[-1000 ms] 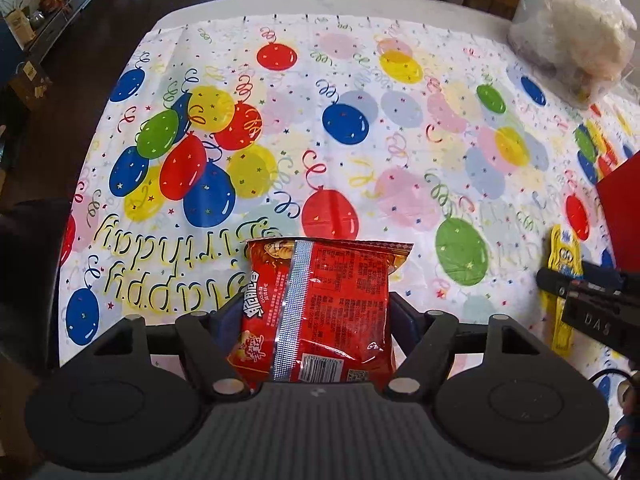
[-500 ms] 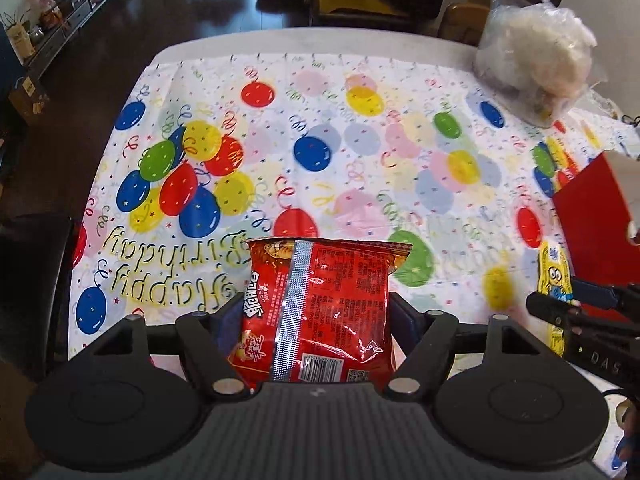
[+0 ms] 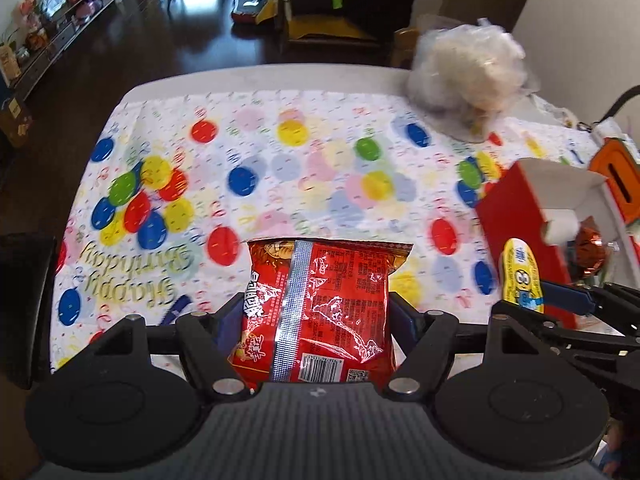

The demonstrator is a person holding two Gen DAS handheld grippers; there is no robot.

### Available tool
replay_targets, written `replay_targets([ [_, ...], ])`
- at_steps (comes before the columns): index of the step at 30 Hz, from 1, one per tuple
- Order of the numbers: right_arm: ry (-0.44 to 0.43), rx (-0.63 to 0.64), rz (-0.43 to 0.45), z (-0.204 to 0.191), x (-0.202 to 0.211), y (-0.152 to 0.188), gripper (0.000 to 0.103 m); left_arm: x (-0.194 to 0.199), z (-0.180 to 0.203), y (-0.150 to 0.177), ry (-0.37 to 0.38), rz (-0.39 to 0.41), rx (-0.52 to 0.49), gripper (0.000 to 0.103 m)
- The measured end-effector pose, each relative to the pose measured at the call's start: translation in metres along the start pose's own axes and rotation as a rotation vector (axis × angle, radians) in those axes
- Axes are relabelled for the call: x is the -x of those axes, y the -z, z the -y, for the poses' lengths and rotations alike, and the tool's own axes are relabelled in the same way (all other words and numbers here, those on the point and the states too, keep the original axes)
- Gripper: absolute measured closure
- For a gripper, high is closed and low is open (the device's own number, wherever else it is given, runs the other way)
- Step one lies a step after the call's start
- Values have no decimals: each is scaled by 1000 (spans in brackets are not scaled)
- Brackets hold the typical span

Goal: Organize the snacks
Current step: 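Carry the chip bag and Minion packet over the box and lower them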

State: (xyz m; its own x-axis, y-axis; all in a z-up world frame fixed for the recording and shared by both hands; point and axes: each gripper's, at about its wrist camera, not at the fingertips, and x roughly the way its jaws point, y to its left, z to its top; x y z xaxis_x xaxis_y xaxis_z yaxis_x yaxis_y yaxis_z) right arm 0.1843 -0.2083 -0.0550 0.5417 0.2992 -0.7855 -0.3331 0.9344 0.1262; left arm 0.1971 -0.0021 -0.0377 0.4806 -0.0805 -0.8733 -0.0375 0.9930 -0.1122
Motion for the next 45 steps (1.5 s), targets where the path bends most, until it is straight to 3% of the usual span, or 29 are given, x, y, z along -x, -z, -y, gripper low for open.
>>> replay_targets([
  [21,70,-22,73,101,61,6,52,14,147,-12,91,50,-121,30],
  [45,248,-105,42,240,46,16,52,-42,269,-26,84,12,-236,30],
])
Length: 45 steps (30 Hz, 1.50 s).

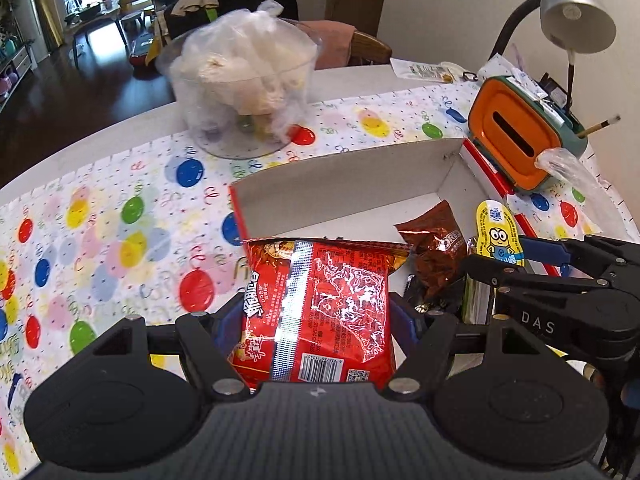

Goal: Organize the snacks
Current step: 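Carry the chip bag and Minion packet over the box and lower them, then open both tools to release the chip bag and Minion packet into the box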

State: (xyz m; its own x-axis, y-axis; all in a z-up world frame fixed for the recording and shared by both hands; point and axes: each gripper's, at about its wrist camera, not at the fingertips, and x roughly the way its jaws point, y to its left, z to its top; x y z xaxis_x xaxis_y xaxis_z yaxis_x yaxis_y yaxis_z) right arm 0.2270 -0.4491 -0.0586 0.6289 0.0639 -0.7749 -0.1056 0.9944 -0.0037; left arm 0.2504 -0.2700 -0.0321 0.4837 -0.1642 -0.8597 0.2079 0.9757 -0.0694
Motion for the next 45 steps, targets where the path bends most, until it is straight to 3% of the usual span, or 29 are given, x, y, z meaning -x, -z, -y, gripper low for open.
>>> replay_targets([
  [10,30,-15,-41,25,-29,4,52,-39,32,-11,-1,-37,-70,30],
  [23,32,20,-66,25,-56,6,52,-81,52,-11,-48,-101,-133,30],
  [37,-22,38,-110,31,-58,9,50,-97,53,-11,-50,-174,-140,29],
  [45,-59,24,-109,36,-46,11,41,-90,47,-7,-28,-161,-114,30],
])
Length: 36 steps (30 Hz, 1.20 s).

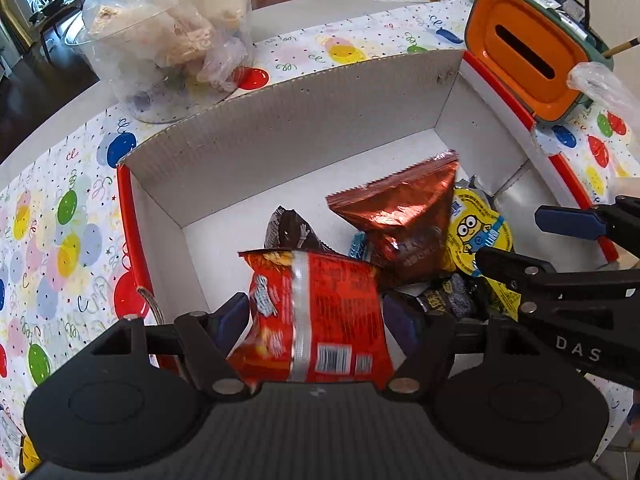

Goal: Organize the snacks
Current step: 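Open both tools to release the chip bag and Minion packet into the box, then withdraw both tools toward the last snacks on the tablecloth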

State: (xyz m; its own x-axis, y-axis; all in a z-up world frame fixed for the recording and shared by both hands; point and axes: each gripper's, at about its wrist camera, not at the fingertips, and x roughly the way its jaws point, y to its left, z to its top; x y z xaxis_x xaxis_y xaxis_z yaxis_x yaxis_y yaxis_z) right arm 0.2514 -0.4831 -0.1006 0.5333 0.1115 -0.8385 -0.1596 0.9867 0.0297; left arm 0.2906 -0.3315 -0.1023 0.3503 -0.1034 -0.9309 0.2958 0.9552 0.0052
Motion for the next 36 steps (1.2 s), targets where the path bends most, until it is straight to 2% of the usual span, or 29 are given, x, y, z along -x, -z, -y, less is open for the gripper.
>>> replay_targets([
  [8,-45,-16,25,0,22,3,39,21,-2,10,22,52,6,30],
  [12,-70,-9,58,-4,37,3,31,37,-5,15,26,98,11,29],
  [20,-129,2,121,-19,66,4,23,72,-22,31,9,210,47,29],
  [26,-178,26,153,-39,80,6,20,97,-37,47,-6,274,70,29],
  [30,-212,53,176,-58,88,4,17,111,-52,59,-15,307,98,26],
  [36,-256,95,191,-93,91,3,12,126,-79,81,-28,329,140,26],
])
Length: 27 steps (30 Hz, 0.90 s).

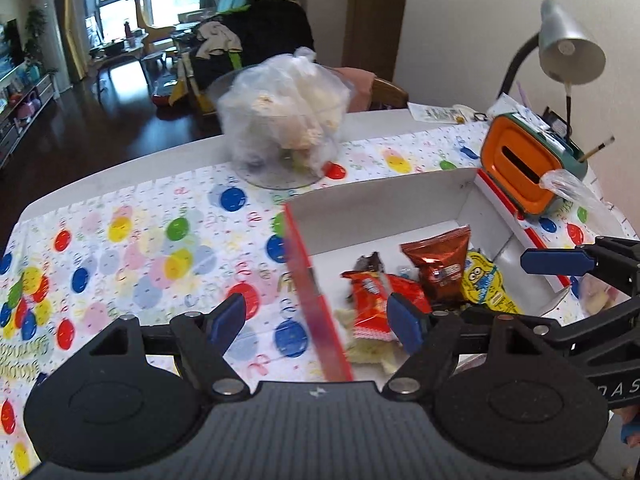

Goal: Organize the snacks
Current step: 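Withdraw both tools toward the last snacks on the tablecloth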

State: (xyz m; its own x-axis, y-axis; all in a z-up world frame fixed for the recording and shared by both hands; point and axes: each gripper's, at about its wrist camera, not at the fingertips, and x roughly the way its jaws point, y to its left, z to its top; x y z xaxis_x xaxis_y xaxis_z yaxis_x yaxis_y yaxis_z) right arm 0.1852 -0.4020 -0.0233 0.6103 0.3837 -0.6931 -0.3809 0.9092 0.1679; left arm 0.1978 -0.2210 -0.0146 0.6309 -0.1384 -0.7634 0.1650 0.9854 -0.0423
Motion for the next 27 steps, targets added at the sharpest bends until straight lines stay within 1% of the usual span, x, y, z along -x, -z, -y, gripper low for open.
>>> replay_targets([
  [4,-26,32,-1,-24,-5,0,8,11,-24,10,-17,8,30,26],
  [7,-40,59,0,-44,-10,2,6,20,-44,18,-45,20,74,25],
  [9,-53,74,-2,-57,-14,3,2,26,-59,24,-53,26,102,25],
  [14,-90,113,-18,-90,-27,7,1,40,-95,37,-94,39,144,22],
  [22,-113,174,-58,-147,-56,16,0,48,-160,59,-159,4,227,22],
  [27,-138,198,-83,-178,-76,19,0,47,-201,70,-204,-43,301,22],
])
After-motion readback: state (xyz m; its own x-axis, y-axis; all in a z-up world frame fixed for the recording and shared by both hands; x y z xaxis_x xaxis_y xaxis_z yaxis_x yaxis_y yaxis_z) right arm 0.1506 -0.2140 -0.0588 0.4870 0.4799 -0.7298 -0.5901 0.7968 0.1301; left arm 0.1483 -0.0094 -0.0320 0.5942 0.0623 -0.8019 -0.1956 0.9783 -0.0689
